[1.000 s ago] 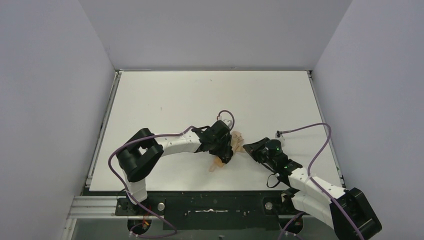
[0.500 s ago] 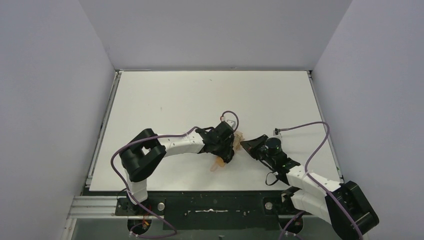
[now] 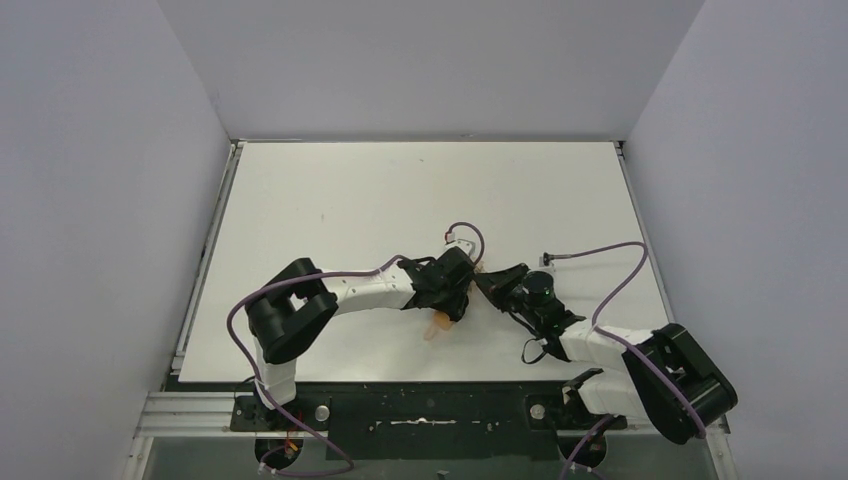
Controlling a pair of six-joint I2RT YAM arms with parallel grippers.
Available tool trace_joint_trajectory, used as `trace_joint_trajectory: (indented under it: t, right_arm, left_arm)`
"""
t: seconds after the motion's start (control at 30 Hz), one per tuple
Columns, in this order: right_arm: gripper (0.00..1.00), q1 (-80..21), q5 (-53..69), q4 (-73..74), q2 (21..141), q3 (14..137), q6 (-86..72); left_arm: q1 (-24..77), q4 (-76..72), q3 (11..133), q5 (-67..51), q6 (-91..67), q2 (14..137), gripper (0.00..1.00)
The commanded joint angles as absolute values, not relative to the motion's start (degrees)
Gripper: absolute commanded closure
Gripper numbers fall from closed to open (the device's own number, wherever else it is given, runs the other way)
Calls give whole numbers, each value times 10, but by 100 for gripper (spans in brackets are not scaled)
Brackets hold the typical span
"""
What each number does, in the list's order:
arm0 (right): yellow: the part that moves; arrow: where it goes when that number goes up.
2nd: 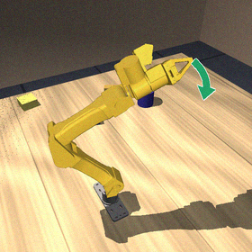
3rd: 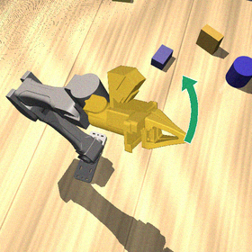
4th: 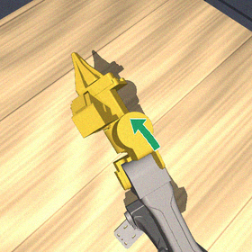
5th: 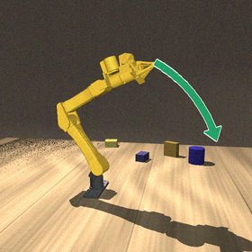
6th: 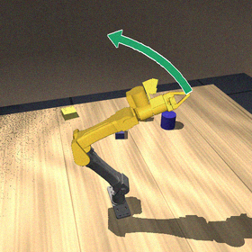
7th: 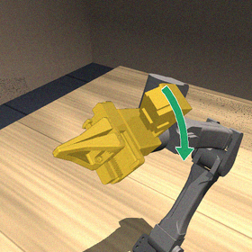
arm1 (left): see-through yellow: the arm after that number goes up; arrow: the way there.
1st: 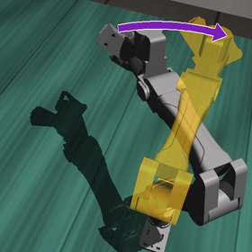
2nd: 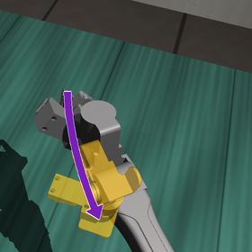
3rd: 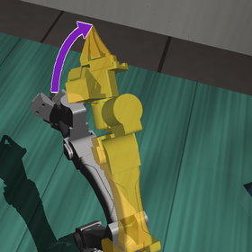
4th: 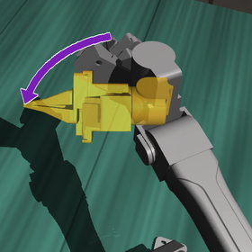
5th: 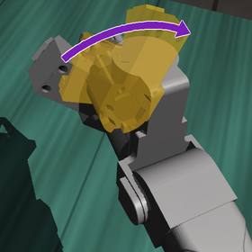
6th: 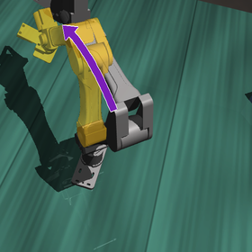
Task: Put away the umbrella
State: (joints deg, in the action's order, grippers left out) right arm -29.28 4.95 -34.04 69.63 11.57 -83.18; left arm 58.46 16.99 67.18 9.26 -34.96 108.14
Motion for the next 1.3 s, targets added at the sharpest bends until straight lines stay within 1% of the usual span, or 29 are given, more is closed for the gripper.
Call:
trace_joint_trajectory:
  t: [0.0, 0.3, 0.47, 0.7, 0.83, 1.0, 1.13, 1.27]
  right_arm:
    - [100, -311, 56, -560, 696, 189, -866]
    - [100, -317, 62, -567, 745, 203, -860]
    - [100, -320, 72, -586, 777, 206, -861]
    - [100, -319, 78, -572, 823, 212, -855]
    - [100, -320, 88, -602, 865, 210, -859]
    - [91, -320, 104, -682, 923, 207, -886]
    - [88, -320, 110, -722, 953, 206, -902]
    - [84, -320, 106, -720, 962, 202, -901]
  left_arm:
    - [594, 268, 637, 135, -312, 1137, 100]
    - [613, 246, 636, 114, -286, 1144, 100]
    - [627, 247, 645, 120, -276, 1151, 100]
    - [638, 244, 650, 121, -272, 1151, 100]
    - [638, 239, 646, 115, -270, 1150, 100]
    - [639, 234, 641, 110, -269, 1149, 100]
    - [638, 233, 641, 110, -269, 1149, 100]
    - [639, 231, 638, 111, -268, 1146, 100]
